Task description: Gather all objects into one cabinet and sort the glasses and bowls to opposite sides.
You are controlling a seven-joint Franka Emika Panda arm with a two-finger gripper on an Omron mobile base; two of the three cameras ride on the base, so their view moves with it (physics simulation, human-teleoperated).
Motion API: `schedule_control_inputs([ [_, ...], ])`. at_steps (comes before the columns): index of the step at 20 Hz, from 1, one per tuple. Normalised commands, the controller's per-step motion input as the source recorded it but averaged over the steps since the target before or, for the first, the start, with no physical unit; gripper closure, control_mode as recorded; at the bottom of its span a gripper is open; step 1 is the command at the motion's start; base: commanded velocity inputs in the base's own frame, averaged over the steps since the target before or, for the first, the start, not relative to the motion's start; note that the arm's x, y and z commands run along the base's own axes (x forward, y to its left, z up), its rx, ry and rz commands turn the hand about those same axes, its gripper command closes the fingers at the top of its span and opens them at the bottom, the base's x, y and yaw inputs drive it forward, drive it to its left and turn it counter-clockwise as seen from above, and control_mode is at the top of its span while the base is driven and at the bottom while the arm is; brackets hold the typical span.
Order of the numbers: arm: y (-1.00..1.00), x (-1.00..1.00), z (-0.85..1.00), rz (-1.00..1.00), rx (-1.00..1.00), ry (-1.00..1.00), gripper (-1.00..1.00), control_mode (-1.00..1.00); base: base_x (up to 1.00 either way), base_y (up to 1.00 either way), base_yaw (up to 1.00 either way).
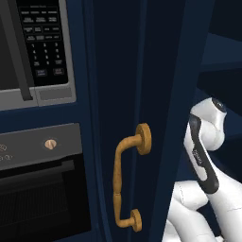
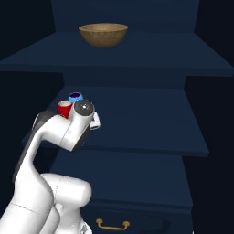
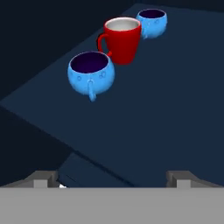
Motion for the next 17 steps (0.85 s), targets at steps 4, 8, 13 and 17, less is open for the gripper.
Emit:
schedule_control_inputs([
  [4,-0.58,-0.40,0.56,-0.43,0.00,0.00,-1.00,-1.00,0.00,0.00,0.00],
  [8,-0.57,-0.60,0.70,-0.41,0.00,0.00,-1.00,-1.00,0.00,0.00,0.00],
  [13,-0.55,-0.96,0.56,-0.31,0.00,0.00,-1.00,-1.00,0.00,0.00,0.00],
  [17,-0.14,-1.00,0.74,-0.20,0.00,0.00,-1.00,-1.00,0.00,0.00,0.00],
])
